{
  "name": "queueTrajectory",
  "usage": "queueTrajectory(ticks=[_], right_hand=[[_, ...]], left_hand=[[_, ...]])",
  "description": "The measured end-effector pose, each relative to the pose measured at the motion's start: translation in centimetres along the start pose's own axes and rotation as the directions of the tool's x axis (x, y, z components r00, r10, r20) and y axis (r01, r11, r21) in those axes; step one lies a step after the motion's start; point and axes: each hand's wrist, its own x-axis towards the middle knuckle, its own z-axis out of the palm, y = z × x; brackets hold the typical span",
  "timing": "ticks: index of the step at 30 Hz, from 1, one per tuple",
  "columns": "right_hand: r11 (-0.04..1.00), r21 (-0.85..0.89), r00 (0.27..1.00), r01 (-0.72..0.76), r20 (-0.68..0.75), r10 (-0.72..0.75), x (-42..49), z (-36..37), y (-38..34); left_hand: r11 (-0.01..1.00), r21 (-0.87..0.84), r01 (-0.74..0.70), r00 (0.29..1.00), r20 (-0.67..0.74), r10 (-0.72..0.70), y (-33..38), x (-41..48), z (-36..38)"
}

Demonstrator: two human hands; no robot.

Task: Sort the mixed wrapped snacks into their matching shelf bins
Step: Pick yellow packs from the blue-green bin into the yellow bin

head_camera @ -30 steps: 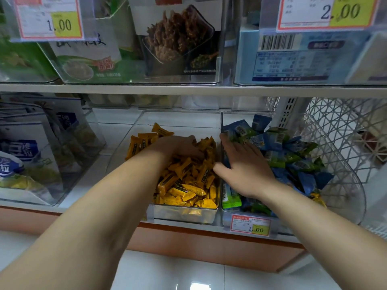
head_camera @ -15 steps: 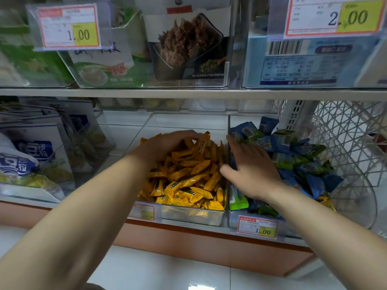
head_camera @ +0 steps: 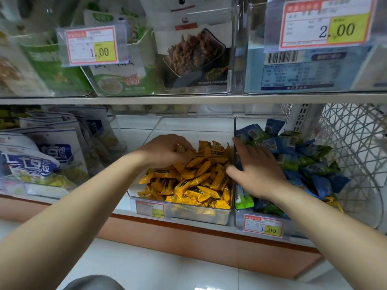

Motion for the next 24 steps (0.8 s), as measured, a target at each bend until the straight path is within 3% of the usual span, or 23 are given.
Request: queueTrajectory(ticks=[2, 6, 12, 14, 18, 24], right_hand=[[1.000, 0.002, 1.000, -0.001, 0.006, 0.001, 0.0, 0.0, 0.0], [1.000, 0.000, 1.000, 0.005, 0.009, -0.005, 0.1, -0.1, 0.0], [1.000, 0.006, 1.000, 0.011, 0.008, -0.011, 0.0, -0.1, 0.1], [1.000, 0.009, 1.000, 0.013, 0.007, -0.013, 0.0, -0.1, 0.0], [1.000, 0.014, 1.000, 0.011, 0.008, -0.011, 0.1, -0.2, -0.1], [1.000, -0.009, 1.000, 0.007, 0.008, -0.007, 0.1, -0.2, -0.3]], left_hand=[[0.984, 0.170, 0.054, 0.992, -0.125, -0.033, -0.3, -1.5, 0.6], [0.827, 0.436, 0.353, 0.934, -0.122, -0.335, -0.5, -3.3, 2.9], [0.873, 0.197, 0.446, 0.892, -0.014, -0.452, -0.4, -1.7, 5.1], [0.871, 0.045, 0.489, 0.872, -0.027, -0.488, -1.0, -0.8, 5.3], [0.809, -0.297, 0.508, 0.850, 0.018, -0.527, -1.8, 1.1, 5.9], [0.704, -0.486, 0.518, 0.832, 0.096, -0.546, -1.9, 2.8, 6.1]])
